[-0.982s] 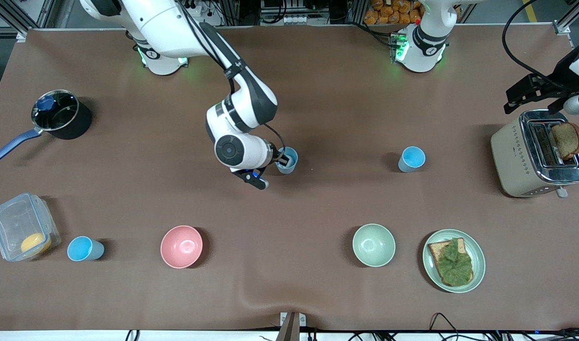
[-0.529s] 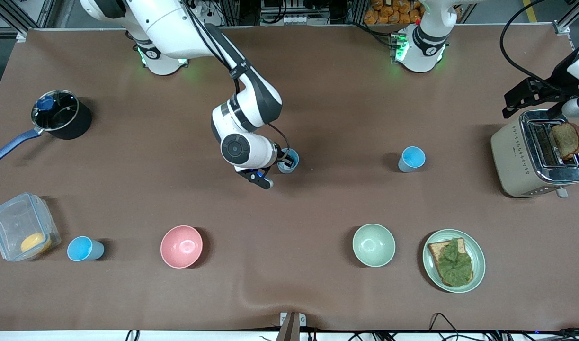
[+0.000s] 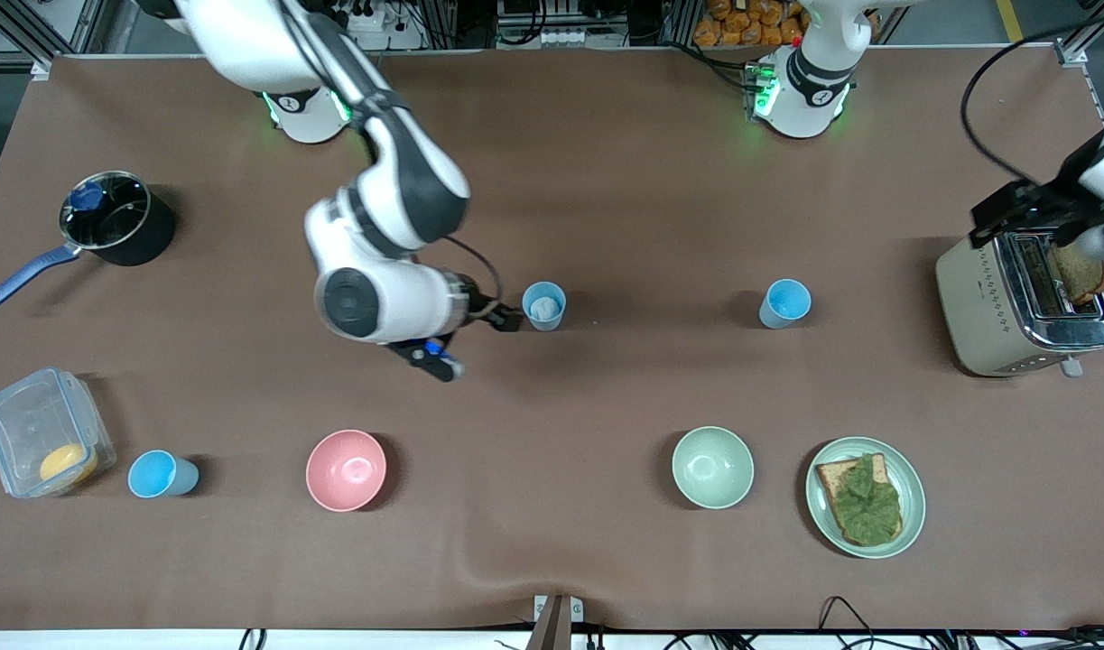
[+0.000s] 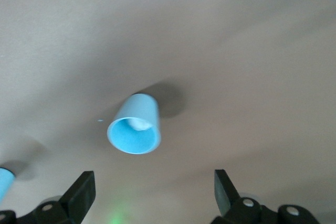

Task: Stack blue cups with both arms
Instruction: 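Retract the right gripper while the left gripper reaches the other cup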

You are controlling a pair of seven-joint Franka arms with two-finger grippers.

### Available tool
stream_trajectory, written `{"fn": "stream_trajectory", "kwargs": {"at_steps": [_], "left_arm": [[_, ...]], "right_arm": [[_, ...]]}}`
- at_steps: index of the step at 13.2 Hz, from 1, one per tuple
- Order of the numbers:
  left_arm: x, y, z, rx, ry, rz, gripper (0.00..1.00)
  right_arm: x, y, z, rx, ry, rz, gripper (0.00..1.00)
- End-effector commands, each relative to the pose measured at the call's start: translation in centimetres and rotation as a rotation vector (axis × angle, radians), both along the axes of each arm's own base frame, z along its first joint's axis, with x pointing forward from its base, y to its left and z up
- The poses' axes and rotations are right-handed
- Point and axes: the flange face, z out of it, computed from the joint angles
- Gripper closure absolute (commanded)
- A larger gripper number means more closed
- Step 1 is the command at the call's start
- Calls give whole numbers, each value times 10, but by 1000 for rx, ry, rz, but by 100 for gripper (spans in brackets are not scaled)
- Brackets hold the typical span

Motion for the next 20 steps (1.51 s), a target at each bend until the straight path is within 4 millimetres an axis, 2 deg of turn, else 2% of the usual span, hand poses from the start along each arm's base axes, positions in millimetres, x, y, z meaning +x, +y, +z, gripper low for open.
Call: {"fn": "stream_trajectory", "kwargs": {"at_steps": [1, 2, 3, 6, 8, 9, 11, 14, 17, 20], "left_arm": [[12, -22, -31, 30, 48, -76, 0], [11, -23, -34, 29, 56, -83, 0], [8, -38, -49, 32, 85, -96, 0], [7, -48, -80, 9, 114, -105, 0], [7, -57, -121, -54, 100, -75, 0], [2, -72, -139, -76, 90, -62, 0], [-7, -97, -165, -76, 85, -46, 0], [-26, -128, -213, -81, 46, -41, 0], [-41, -126, -263, -90, 13, -31, 0], [-57, -124, -295, -105, 15, -11, 0]], "right_arm": [[1, -46, 19, -37, -4, 99, 0], [6, -68, 24, -51, 14, 90, 0], [11, -91, 31, -65, 22, 73, 0], [9, -120, 49, -170, 7, 117, 0], [14, -142, 54, -177, -6, 152, 0], [20, -166, 60, -155, -18, 169, 0], [16, -193, 72, -137, -40, 220, 0], [12, -258, 85, -170, -51, 174, 0], [3, -312, 106, -157, -94, 246, 0], [-6, -349, 129, -197, -128, 281, 0]]}}
